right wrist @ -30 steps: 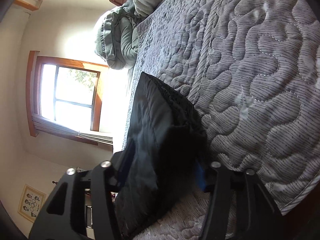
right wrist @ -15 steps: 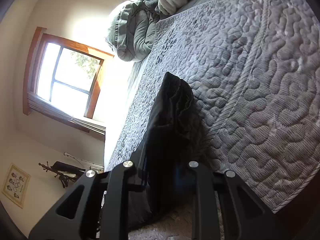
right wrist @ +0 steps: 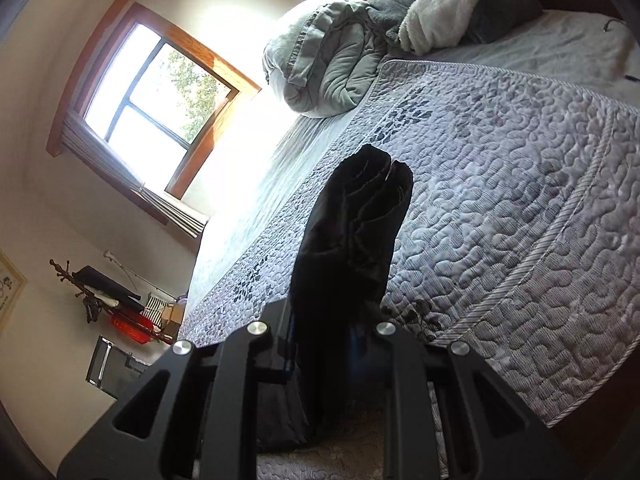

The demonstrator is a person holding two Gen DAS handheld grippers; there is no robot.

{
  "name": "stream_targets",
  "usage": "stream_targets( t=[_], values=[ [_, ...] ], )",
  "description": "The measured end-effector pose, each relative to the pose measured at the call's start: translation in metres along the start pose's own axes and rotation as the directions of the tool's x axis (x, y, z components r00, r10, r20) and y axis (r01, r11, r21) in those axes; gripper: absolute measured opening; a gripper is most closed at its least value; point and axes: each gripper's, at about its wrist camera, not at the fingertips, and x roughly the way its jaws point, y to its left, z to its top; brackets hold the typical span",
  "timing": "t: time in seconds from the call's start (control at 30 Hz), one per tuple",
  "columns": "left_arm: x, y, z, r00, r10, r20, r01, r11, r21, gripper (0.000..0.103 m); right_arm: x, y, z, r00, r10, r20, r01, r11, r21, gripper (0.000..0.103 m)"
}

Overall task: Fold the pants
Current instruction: 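Lift the leg hems and fold them over toward the waistband with the right gripper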

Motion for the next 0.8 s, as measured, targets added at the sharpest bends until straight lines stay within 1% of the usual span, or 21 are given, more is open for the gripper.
stream_targets(
  t=[0.13, 0.3, 0.53, 0.57, 0.67, 0.8],
  values=[
    [-0.001, -0.002, 0.000, 1.000, 0.000, -0.001, 0.000, 1.000, 0.012, 0.099, -0.002, 0.035, 0.001, 1.000, -0.031, -0.002, 0.031, 0.994, -0.103, 0.018],
    [-0.002, -0.001, 0.001, 1.000, -0.019, 0.002, 0.019, 1.000, 0.004, 0.099, 0.002, 0.084, -0.002, 0.997, -0.081, -0.012, 0.075, 0.963, -0.259, 0.018],
    [-0.007, 0.002, -0.001, 0.999, -0.037, 0.004, 0.037, 0.999, 0.008, 0.099, 0.018, 0.145, -0.018, 0.986, -0.165, -0.023, 0.136, 0.879, -0.457, 0.018],
    [-0.008, 0.002, -0.001, 0.999, -0.041, 0.004, 0.041, 0.999, 0.009, 0.099, 0.021, 0.152, -0.021, 0.985, -0.169, -0.027, 0.135, 0.867, -0.479, 0.018],
    [-0.010, 0.004, 0.000, 0.999, -0.051, 0.005, 0.051, 0.999, 0.012, 0.099, 0.029, 0.171, -0.028, 0.985, -0.167, -0.050, 0.118, 0.850, -0.514, 0.018],
    [-0.013, 0.005, -0.001, 0.998, -0.069, 0.007, 0.069, 0.998, 0.013, 0.099, 0.039, 0.199, -0.041, 0.979, -0.197, -0.044, 0.133, 0.796, -0.590, 0.018]
  ],
)
